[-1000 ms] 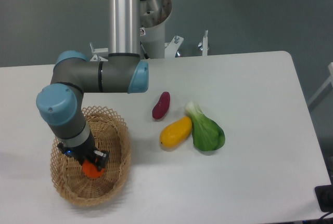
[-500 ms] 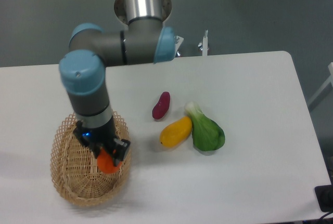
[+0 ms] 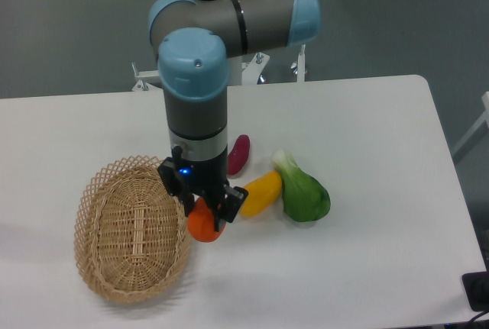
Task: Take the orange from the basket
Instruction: 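Lift the orange out of the basket and carry it toward the mango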
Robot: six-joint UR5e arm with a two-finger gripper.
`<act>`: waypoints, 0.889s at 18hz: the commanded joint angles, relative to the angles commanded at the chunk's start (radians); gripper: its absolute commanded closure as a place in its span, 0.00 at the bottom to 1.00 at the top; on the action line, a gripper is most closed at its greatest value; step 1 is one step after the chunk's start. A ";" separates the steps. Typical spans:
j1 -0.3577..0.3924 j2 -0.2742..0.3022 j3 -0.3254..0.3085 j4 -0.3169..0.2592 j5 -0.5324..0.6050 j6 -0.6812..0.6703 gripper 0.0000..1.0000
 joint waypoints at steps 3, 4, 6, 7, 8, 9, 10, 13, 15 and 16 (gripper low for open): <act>-0.001 0.000 -0.002 0.000 0.000 0.000 0.48; 0.000 0.002 -0.002 0.000 0.000 0.000 0.48; 0.006 0.002 -0.008 0.000 0.000 0.000 0.48; 0.006 0.002 -0.011 0.000 -0.003 0.000 0.48; 0.006 0.003 -0.011 0.000 -0.008 0.000 0.48; 0.006 0.005 -0.012 0.000 -0.009 0.000 0.48; 0.012 0.011 -0.015 0.000 -0.011 0.000 0.48; 0.031 0.029 -0.020 0.000 -0.044 0.000 0.48; 0.034 0.031 -0.020 0.000 -0.045 0.000 0.48; 0.034 0.031 -0.020 0.000 -0.046 0.000 0.48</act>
